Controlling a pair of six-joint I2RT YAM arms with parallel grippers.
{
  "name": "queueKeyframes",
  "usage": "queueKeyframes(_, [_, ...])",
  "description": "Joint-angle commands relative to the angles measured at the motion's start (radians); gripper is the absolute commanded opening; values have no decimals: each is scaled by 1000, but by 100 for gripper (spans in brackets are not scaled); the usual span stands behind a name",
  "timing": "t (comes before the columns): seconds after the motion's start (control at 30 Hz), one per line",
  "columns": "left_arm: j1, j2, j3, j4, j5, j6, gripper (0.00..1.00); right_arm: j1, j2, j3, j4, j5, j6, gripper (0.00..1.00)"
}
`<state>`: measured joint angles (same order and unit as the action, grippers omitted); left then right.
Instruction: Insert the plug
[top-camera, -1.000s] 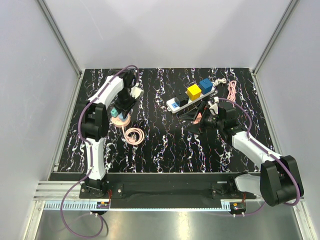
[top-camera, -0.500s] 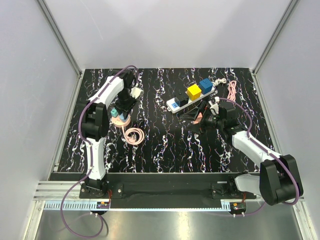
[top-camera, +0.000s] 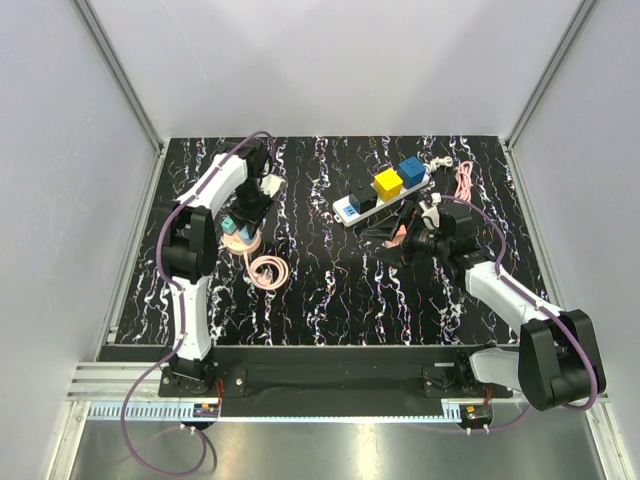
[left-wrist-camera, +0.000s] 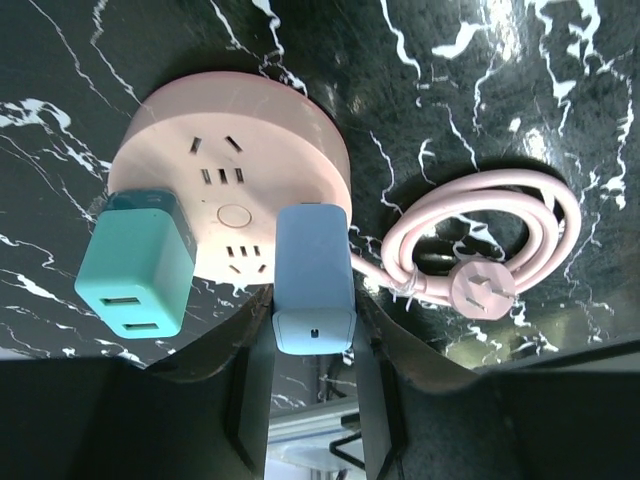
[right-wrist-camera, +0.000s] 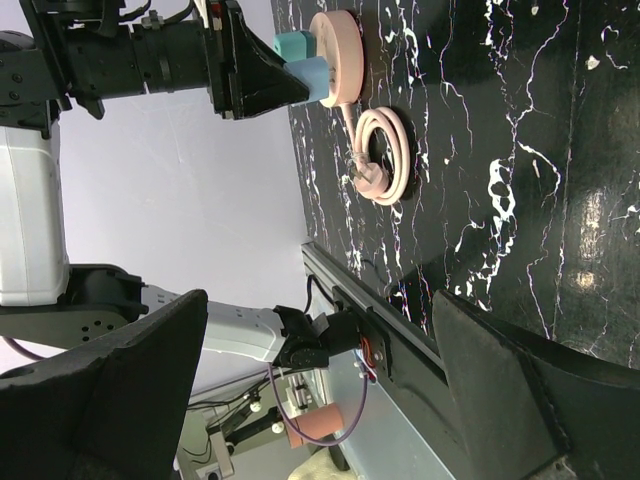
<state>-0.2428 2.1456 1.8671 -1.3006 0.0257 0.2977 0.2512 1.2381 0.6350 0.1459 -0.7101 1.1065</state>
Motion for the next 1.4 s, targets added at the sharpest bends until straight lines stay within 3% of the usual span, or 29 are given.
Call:
queueKeyframes(0.0, [7,50,-86,98,-23,-6,0,-10,-11,25,40,-34,-17,100])
queueKeyframes(0.3, [4,77,-124,132,-21,-20,0,-20,1,20,41,-40,-22,100])
queueKeyframes(0.47, [3,36,-224,205,-18,-25,0,-26,11,22,46,-40,-19,100])
queueKeyframes(0.6, [4,7,-215,210,-21,-40,2,-30,6,22,46,-45,-25,100])
queueKeyframes(0.67, [4,-26,-186,208,-66,-49,17,-30,-3,22,46,-46,-27,100])
queueKeyframes(0.7, [2,-36,-174,211,-66,-52,29,-30,-8,23,46,-46,-27,100])
queueKeyframes(0.73, [-1,-80,-119,208,-57,-58,47,-30,-21,29,35,-45,-28,100])
queueKeyframes(0.77, [-1,-93,-118,208,-56,-58,57,-30,-28,29,35,-43,-30,100])
queueKeyframes(0.93, [-7,-165,-45,205,-6,-72,82,-30,-72,51,-40,-15,-57,99])
queueKeyframes(0.97, [-7,-199,-40,207,11,-74,99,-30,-92,54,-51,-12,-60,100])
queueKeyframes(1.17, [-29,-376,-42,216,52,-101,99,-32,-153,117,-270,52,-173,100])
queueKeyframes(1.37, [-110,-651,-218,391,163,-143,99,-33,-160,238,-483,198,-310,100])
